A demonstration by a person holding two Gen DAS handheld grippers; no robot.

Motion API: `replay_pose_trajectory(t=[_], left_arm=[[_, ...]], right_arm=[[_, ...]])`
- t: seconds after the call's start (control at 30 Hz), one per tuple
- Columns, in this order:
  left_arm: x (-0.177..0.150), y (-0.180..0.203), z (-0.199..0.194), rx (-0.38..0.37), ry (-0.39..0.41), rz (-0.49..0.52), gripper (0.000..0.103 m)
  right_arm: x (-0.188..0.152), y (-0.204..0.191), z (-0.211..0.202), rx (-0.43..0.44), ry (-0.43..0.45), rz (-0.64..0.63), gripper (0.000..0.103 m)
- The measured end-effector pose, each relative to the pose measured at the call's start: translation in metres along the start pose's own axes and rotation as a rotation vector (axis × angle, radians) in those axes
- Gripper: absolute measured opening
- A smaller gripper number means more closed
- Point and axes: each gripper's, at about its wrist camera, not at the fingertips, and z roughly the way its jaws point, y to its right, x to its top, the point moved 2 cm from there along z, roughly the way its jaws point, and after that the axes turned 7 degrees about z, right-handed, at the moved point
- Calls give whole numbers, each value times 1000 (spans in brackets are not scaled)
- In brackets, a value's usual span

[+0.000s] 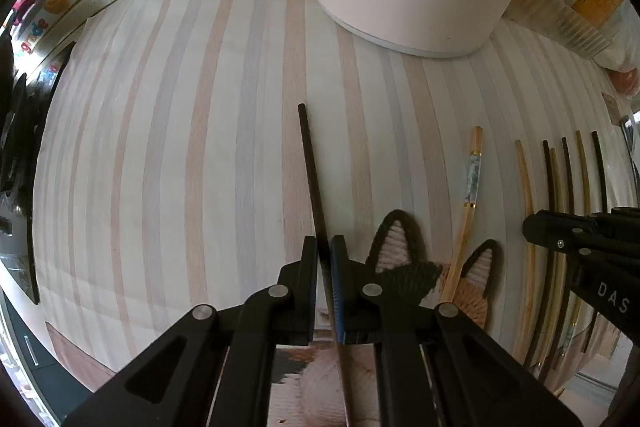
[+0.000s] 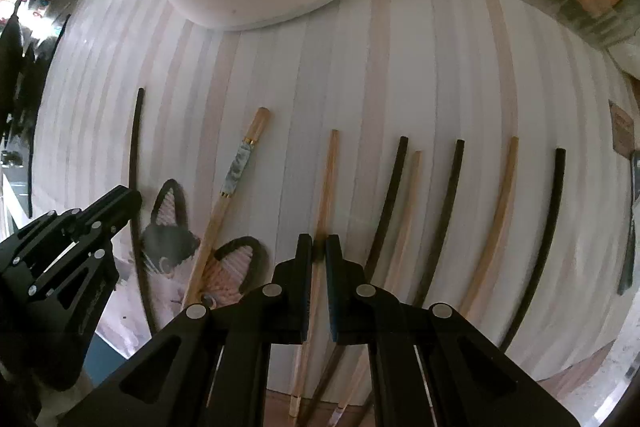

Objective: Organize utensils
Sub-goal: 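Grasp a black chopstick with the left tool while the right tool grasps a wooden chopstick, then lift both held chopsticks upright and carry them over the cream holder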

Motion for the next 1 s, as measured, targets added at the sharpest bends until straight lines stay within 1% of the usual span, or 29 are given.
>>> replay_pose_trajectory(t=[0.1,0.17,0.33,0.5,0.8,1.0], left_arm=[[-1,2,0,5,-4,5,5],[6,5,3,5,-7,7,4],[11,3,5,-1,-9,4,4],[17,-1,7,-17,-4,5,5],[20,-5,9,-20,16,12,5],[22,-1,11,2,7,33,5]], right_arm=[[1,1,-1,6,0,14,7],[2,-2,1,10,0,20,7],[1,0,4,7,-2,24,7],[2,1,4,8,-2,30,7],[4,0,4,2,-3,39,7],[3,-1,3,-7,9,39,7]])
